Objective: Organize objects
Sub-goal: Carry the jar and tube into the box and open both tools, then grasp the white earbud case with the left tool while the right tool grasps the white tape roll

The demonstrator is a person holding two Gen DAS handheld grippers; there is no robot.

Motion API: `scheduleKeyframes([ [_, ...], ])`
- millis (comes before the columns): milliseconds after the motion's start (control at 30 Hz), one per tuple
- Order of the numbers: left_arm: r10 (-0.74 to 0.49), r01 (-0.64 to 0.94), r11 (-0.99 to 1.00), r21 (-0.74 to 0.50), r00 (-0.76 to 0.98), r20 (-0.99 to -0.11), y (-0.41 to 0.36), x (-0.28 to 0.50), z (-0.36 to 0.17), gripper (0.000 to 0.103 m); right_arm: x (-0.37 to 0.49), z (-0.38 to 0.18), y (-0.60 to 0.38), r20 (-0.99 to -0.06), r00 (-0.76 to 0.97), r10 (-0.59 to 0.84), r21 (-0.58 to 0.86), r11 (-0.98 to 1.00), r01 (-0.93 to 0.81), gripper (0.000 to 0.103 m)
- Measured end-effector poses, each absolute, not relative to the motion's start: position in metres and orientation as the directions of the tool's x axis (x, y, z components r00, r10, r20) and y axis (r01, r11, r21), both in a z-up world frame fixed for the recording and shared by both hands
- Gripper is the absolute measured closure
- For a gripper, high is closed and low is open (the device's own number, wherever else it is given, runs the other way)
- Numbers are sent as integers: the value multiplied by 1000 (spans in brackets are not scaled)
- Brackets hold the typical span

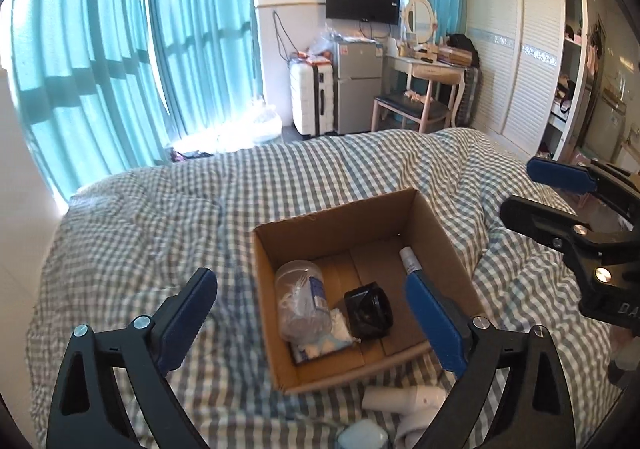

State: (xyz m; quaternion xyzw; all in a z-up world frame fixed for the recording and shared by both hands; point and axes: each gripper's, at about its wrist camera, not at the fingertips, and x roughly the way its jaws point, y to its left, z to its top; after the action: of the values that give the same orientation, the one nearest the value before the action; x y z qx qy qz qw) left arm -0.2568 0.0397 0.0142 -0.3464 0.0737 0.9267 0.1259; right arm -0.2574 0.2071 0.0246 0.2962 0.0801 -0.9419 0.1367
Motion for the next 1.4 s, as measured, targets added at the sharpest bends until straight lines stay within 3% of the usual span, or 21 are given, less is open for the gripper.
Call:
scheduleKeyframes([
  [200, 148, -249, -966, 65, -743, -652, 27, -215, 28, 2, -205, 40, 205, -555, -797, -239, -90, -935, 343, 29],
  [467, 85, -173, -982, 72, -754, -651, 15, -170, 11, 1, -167, 22, 208, -585, -765, -269, -80, -919, 385, 26],
  [700, 68, -115, -993, 21, -712, -699, 18, -153, -49, 1, -162, -57, 201, -703, -658, -269, -34, -912, 409, 26],
  [933, 25, -118, -991, 70, -660, -751, 31, -147, -107, 1, -174, -137, 203, -817, -511, -267, 56, -919, 389, 26],
  [1233, 55, -135, -990, 34, -603, -796, 27, -146, -142, 1, -188, -174, 193, -877, -369, -307, 144, -902, 408, 26],
  [1267, 61, -129, -991, 20, -596, -801, 25, -147, -144, 1, -190, -178, 192, -881, -353, -316, 157, -898, 412, 27],
  [1400, 89, -102, -994, -36, -585, -806, 14, -148, -145, 1, -188, -181, 188, -877, -320, -358, 203, -880, 430, 47],
])
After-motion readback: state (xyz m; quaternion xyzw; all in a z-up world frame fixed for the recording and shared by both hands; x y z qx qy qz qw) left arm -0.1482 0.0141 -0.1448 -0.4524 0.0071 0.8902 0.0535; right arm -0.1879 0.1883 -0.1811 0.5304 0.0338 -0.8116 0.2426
